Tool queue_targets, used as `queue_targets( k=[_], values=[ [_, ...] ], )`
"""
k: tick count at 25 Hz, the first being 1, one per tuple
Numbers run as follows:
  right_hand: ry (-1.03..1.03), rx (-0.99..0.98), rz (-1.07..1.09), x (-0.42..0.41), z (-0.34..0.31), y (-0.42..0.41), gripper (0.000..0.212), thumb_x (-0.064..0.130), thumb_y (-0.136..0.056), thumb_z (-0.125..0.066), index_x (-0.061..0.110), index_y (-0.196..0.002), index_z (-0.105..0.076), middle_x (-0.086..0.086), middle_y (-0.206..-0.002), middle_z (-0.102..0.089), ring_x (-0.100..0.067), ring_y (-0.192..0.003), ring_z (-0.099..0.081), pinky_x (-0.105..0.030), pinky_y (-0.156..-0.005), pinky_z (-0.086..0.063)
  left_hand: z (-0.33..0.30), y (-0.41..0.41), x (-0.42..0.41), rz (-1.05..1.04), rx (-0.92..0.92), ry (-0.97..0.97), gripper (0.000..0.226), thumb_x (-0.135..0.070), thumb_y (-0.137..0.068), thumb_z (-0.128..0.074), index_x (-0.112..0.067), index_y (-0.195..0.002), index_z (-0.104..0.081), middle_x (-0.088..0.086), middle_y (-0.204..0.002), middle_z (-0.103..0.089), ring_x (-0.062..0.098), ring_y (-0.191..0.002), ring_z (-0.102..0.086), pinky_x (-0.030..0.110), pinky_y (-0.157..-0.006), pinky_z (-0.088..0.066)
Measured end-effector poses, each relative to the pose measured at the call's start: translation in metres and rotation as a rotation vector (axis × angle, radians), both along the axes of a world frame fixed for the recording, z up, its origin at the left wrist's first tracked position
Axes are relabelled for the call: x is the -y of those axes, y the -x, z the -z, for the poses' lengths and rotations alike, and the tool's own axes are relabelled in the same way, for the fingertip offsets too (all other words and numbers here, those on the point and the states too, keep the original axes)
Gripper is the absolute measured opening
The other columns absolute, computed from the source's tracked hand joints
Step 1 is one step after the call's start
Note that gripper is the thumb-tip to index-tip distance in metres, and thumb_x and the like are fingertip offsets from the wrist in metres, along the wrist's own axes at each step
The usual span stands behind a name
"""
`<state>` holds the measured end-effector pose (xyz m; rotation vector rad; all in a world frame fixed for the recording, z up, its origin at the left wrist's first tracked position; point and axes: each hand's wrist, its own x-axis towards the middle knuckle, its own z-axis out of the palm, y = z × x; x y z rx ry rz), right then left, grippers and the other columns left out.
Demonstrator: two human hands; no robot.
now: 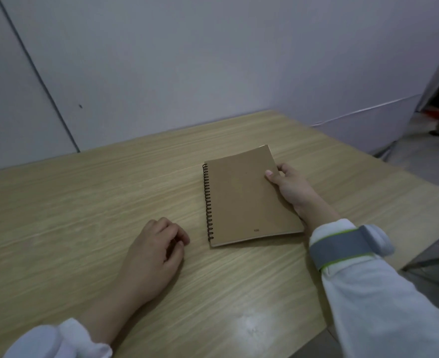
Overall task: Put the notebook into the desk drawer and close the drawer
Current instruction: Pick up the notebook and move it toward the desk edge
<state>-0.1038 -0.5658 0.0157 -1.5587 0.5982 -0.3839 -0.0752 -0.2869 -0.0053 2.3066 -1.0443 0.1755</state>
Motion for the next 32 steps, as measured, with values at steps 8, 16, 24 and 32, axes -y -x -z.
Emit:
queue_targets(
  k=[8,16,24,32],
  values=[
    [0.176,-0.037,0.076,0.045,0.000,-0.002,0.029,0.015,-0.090,-0.051,-0.003,-0.113,-0.055,-0.014,-0.096,-0.059,-0.015,-0.067,-0.056,-0.022,-0.056,-0.047,-0.003,0.014,0.047,0.075,0.030,-0.058,0.013,-0.016,-0.083,-0.054,-0.020,-0.093,-0.061,-0.011,-0.092,-0.051,0.010,-0.090,-0.045,0.023,-0.078,-0.037],
    [0.160,-0.126,0.133,0.079,-0.002,-0.006,0.047,0.017,-0.078,-0.064,0.010,-0.122,-0.049,-0.013,-0.108,-0.058,-0.025,-0.088,-0.061,-0.029,-0.065,-0.051,-0.001,0.020,0.078,0.111,0.029,-0.067,0.015,-0.017,-0.083,-0.053,-0.021,-0.096,-0.059,-0.013,-0.095,-0.049,0.008,-0.091,-0.042,0.020,-0.078,-0.033],
    [0.364,-0.177,0.113,0.094,0.002,-0.012,0.034,0.005,-0.078,-0.053,0.011,-0.110,-0.061,-0.009,-0.083,-0.060,-0.025,-0.080,-0.058,-0.026,-0.064,-0.045,0.000,0.011,0.091,0.103,-0.062,-0.027,0.012,-0.018,-0.082,-0.055,-0.024,-0.091,-0.061,-0.018,-0.090,-0.049,0.009,-0.090,-0.045,0.013,-0.076,-0.032],
    [0.699,-0.287,0.145,0.096,0.008,-0.009,0.026,0.017,-0.082,-0.053,0.016,-0.105,-0.062,-0.016,-0.117,-0.059,-0.032,-0.110,-0.053,-0.028,-0.085,-0.039,0.000,0.010,0.092,0.109,-0.103,-0.008,0.012,-0.018,-0.081,-0.056,-0.026,-0.089,-0.061,-0.020,-0.091,-0.049,0.008,-0.092,-0.046,0.014,-0.077,-0.034]
  ],
)
